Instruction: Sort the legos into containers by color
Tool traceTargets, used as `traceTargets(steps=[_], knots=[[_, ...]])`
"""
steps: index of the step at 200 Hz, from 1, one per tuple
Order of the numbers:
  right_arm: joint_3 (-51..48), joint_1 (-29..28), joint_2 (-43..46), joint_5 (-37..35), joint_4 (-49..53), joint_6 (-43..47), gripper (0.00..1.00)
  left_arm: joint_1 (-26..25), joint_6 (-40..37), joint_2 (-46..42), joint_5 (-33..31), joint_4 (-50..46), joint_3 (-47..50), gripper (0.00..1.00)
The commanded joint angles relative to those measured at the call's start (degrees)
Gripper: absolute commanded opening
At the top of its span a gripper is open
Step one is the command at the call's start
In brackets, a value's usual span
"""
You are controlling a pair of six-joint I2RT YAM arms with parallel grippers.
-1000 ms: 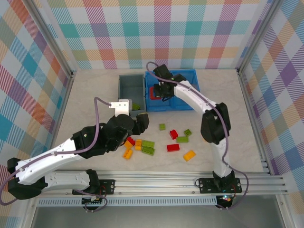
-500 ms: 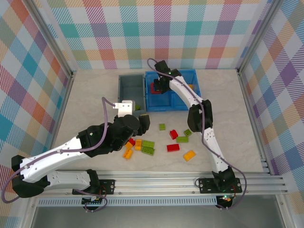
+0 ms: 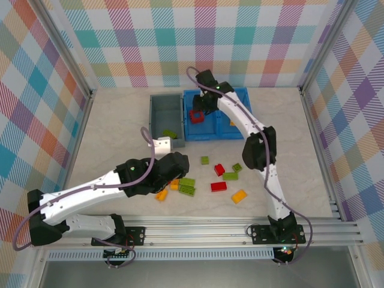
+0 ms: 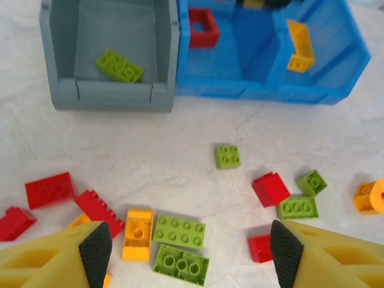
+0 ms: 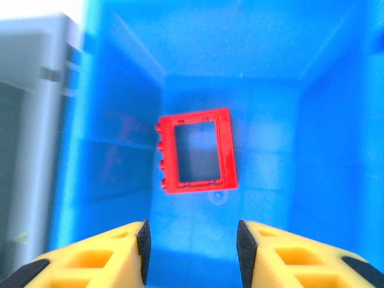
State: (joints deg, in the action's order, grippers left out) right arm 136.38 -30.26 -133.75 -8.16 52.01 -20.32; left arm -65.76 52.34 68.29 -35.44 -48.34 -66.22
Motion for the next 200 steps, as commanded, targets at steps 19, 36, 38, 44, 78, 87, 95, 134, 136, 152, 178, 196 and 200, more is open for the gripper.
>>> traceTargets(steps=[19,36,38,44,78,87,95,134,136,152,178,196,200], knots=[[-20.7,-0.5,26.3,-1.4,-7.7,-4.0,0.45,2.5,-1.4,7.1,8.4,4.7,0.2,0.73],[-35.1,-0.5,37.4,-0.7,-10.8,-6.0,0.47,4.2,-4.4,12.4,11.0,7.2,-1.7,0.78],[-36.7,-0.5,38.7,-0.5,-11.0,-6.1,0.48,4.6,-4.7,13.1,11.4,7.3,-2.0,0.78],[-41.7,-0.5,43.0,0.3,-12.0,-6.7,0.49,5.6,-5.2,15.4,12.7,7.8,-3.0,0.78],[-64.7,-0.5,64.6,10.2,-14.1,-7.0,0.68,11.3,-9.1,28.7,20.2,11.1,-8.5,0.79],[-68.2,-0.5,69.6,12.8,-13.1,-6.8,0.74,12.6,-10.1,31.9,22.2,12.0,-10.1,0.79],[-70.6,-0.5,73.7,13.7,-11.4,-7.0,0.78,13.4,-10.9,34.6,23.0,12.0,-12.0,0.79],[-77.7,-0.5,88.0,16.9,-3.9,-9.7,0.85,15.3,-13.8,45.0,24.5,10.2,-21.5,0.80],[-78.0,-0.6,88.4,16.8,-3.6,-9.9,0.85,15.4,-13.9,45.5,24.4,10.0,-21.9,0.80],[-79.0,-0.6,91.2,16.6,-1.7,-11.0,0.85,15.9,-14.0,49.1,24.8,8.7,-25.2,0.78],[-78.6,-0.6,92.9,16.0,-0.5,-11.7,0.83,16.1,-14.2,53.1,25.2,7.4,-28.9,0.73],[-77.8,-0.6,92.2,15.7,0.1,-11.4,0.83,16.0,-13.4,54.8,24.5,4.9,-30.9,0.70],[-77.6,-0.6,92.0,15.5,0.2,-11.4,0.83,16.0,-13.2,55.0,24.2,4.4,-31.1,0.69]])
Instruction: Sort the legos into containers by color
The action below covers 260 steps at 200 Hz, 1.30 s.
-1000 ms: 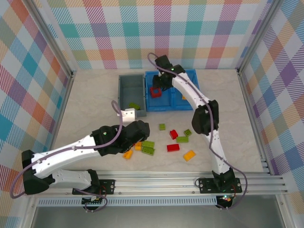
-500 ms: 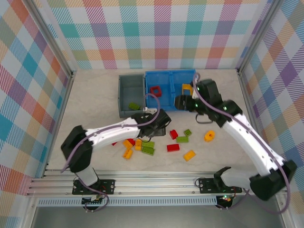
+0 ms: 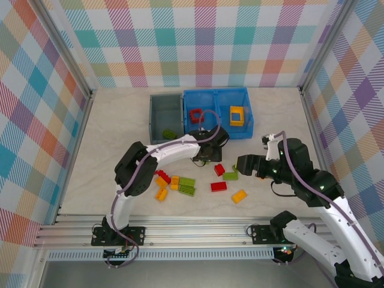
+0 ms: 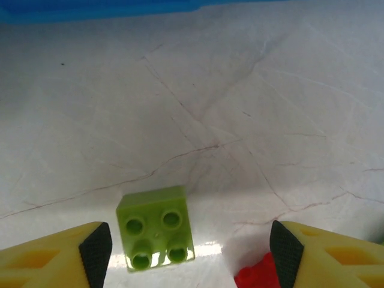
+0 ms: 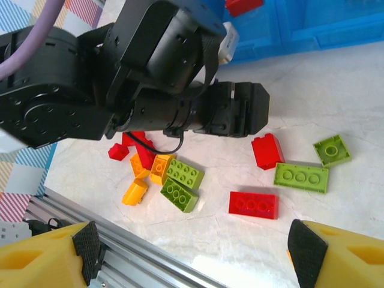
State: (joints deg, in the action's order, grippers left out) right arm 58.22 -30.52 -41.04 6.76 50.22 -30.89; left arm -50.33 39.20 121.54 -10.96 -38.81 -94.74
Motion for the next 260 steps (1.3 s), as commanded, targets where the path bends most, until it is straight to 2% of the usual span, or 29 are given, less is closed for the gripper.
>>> traceTargets(steps=[1,40,78,137,169,190,225,260], knots=[[0.6,-0.3,-0.8,0.6,2.0,-0.8,0.83,0.6,0.0,1.8,-0.3,-5.2,-2.6,0.69],[0.7,-0.3,-1.4,0.4,0.9,-1.1,0.82,0.6,1.2,2.5,-2.3,-5.2,-1.4,0.61],[0.3,-0.3,-1.4,0.2,0.7,-1.4,0.81,0.6,1.3,3.8,-2.5,-3.6,-0.7,0.41],[0.4,-0.3,-2.2,0.3,0.6,-1.4,0.81,0.6,0.5,4.2,-3.7,-4.1,-1.6,0.42],[0.1,-0.3,-2.6,0.7,-0.3,-1.5,0.81,0.6,0.2,3.7,-4.3,-4.0,-1.1,0.30],[0.3,-0.3,-2.6,1.0,-0.4,-0.6,0.81,0.6,0.6,-0.4,-6.3,-3.7,1.1,0.27],[1.1,-0.3,-3.7,4.4,-2.0,2.1,0.80,1.0,-0.2,-12.2,-11.2,-7.9,4.2,0.27],[1.2,-0.6,-7.3,9.1,-6.7,4.4,0.77,7.1,-3.5,-20.6,-11.9,-11.8,5.8,0.27]])
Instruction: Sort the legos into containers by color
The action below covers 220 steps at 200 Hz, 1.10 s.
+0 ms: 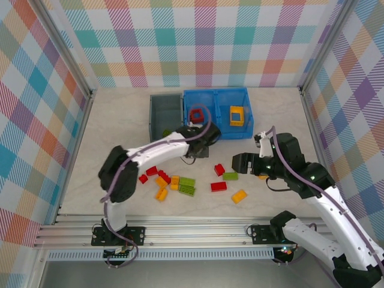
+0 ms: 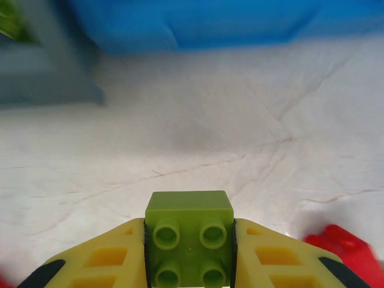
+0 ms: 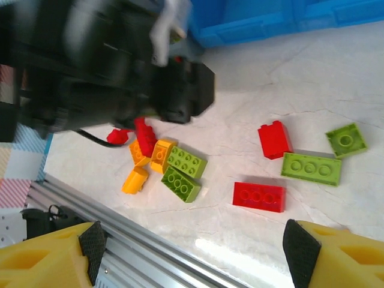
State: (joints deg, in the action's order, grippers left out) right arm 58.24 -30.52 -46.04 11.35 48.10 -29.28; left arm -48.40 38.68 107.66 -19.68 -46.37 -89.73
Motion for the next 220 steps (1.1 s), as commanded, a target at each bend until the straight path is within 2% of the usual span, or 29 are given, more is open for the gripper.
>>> traceTargets(steps=[1,37,59,90,124,144,161,181,204,220], knots=[[1.2,-0.6,-2.2,4.5,-4.5,2.8,0.77,5.3,-3.1,-6.9,-3.1,-4.2,0.9,0.27],[3.2,-5.8,-8.2,0.2,-8.1,3.9,0.76,15.4,-9.4,-6.8,0.9,-1.4,-0.9,0.27],[3.6,-8.7,-11.1,-2.1,-11.1,2.6,0.75,20.4,-12.2,-1.0,3.4,-1.3,-7.0,0.27],[3.8,-10.5,-13.1,-4.7,-12.8,1.2,0.75,24.3,-13.2,8.6,4.7,-2.1,-15.3,0.27],[3.5,-11.3,-14.0,-5.8,-13.2,0.4,0.75,25.8,-13.1,17.5,2.8,-5.6,-24.0,0.27],[3.3,-11.4,-13.9,-9.6,-11.9,-0.5,0.75,25.8,-12.4,21.2,1.3,-7.5,-27.0,0.27],[3.8,-11.4,-14.2,-16.3,-8.2,-3.3,0.74,25.8,-11.5,22.5,0.3,-8.3,-27.0,0.33],[3.3,-11.3,-14.3,-21.4,-5.6,-6.7,0.74,25.8,-11.2,22.3,1.1,-7.6,-25.8,0.48],[3.7,-10.7,-15.2,-27.1,-0.5,-10.5,0.74,25.6,-11.3,20.0,1.9,-7.1,-25.0,0.56],[4.2,-7.1,-16.1,-30.6,5.3,-14.6,0.76,25.2,-11.6,17.5,2.4,-7.2,-25.2,0.59]])
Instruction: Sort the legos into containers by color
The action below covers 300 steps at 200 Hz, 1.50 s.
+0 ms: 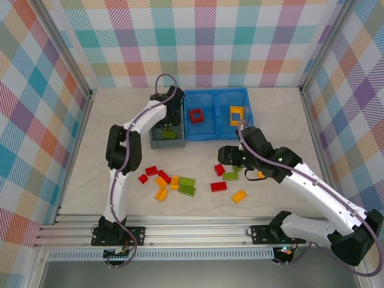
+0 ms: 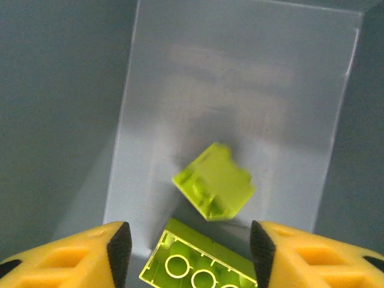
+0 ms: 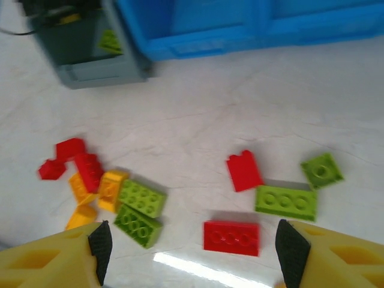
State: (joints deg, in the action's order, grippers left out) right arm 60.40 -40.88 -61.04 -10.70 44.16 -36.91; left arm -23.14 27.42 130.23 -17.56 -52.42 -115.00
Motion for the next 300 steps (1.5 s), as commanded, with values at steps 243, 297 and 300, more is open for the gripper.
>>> traceTargets(steps=[243,297,300], knots=[[-12.9,37.3,-22.6,6.4,-7.1,0.5,0.36,-41.5,7.1,-55.3,6.3,32.4,45.8,0.71],[3.9,22.7,-18.7,11.0,-8.0,5.8,0.37,-41.2,7.5,-57.0,-9.4,22.8,40.1,0.71],[5.2,22.8,-19.8,11.2,-8.3,6.4,0.36,-41.2,7.6,-56.9,-9.6,22.7,39.9,0.71]])
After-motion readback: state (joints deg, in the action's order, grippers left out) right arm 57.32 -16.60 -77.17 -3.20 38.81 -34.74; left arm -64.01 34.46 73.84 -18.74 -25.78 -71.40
